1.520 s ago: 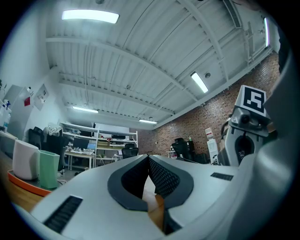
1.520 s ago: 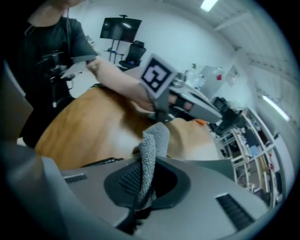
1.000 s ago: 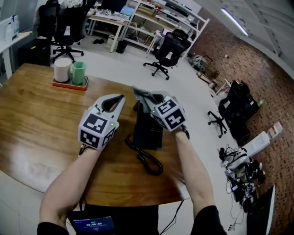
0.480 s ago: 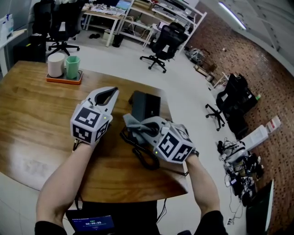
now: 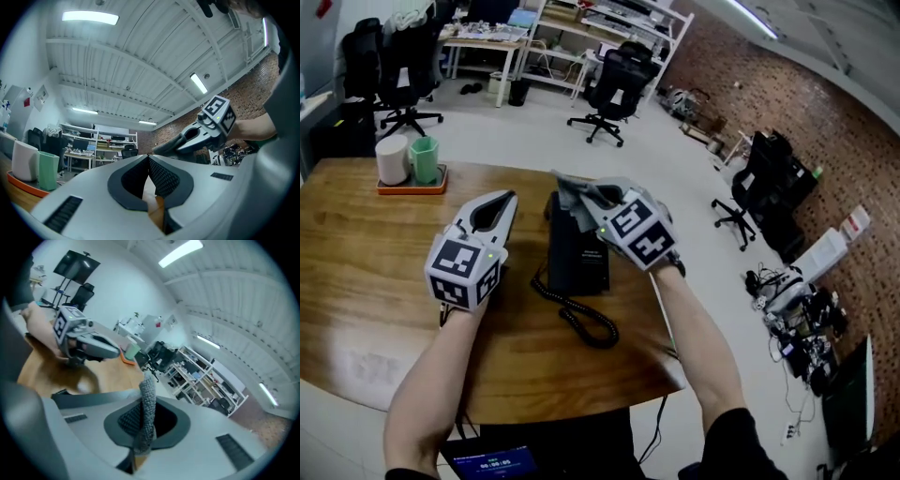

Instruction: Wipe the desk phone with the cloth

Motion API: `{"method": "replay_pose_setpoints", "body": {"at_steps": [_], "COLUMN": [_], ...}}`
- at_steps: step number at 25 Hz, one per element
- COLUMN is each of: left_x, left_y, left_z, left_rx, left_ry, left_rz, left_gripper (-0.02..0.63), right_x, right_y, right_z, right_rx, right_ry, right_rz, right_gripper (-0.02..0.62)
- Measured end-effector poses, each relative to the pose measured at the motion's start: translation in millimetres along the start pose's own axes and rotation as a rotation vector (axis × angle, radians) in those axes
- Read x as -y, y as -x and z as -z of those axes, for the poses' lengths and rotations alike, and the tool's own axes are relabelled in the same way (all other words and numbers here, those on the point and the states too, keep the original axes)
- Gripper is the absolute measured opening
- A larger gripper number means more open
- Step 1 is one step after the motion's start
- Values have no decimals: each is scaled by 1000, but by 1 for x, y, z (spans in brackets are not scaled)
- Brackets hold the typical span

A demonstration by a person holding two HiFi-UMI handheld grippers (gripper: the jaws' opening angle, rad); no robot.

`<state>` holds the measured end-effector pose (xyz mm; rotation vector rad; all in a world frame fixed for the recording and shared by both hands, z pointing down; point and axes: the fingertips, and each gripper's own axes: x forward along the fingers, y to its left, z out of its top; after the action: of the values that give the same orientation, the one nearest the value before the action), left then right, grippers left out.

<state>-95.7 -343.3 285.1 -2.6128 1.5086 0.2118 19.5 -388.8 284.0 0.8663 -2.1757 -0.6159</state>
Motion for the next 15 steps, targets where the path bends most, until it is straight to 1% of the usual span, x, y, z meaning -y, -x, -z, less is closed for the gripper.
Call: {"method": "replay_pose_setpoints", "body": {"at_steps": [1, 3, 5, 7, 10, 15], "left_x": [0, 2, 3, 4, 5, 5], "left_y": [0, -1, -1, -3, -4, -4], "left_z": [0, 0, -1, -2, -4, -4], "left_rx": [1, 3, 5, 6, 7, 2], "left_ry": [1, 3, 5, 4, -2, -1], "left_rz": [0, 2, 5, 10, 13, 13], "left_gripper": [-2, -2, -2, -2, -2, -2], "right_x": [8, 13, 9, 1, -24, -89], "right_y": [-11, -29, -37, -32, -15, 29], "right_z": [4, 12, 18, 19, 19, 31], "right_rx": [-18, -56, -84, -94, -84, -60], "right_ry": [-13, -16, 5, 44, 140, 260], "right_rz": [19, 22, 1, -28, -100, -261], "right_gripper": [26, 26, 26, 26, 25, 26]}}
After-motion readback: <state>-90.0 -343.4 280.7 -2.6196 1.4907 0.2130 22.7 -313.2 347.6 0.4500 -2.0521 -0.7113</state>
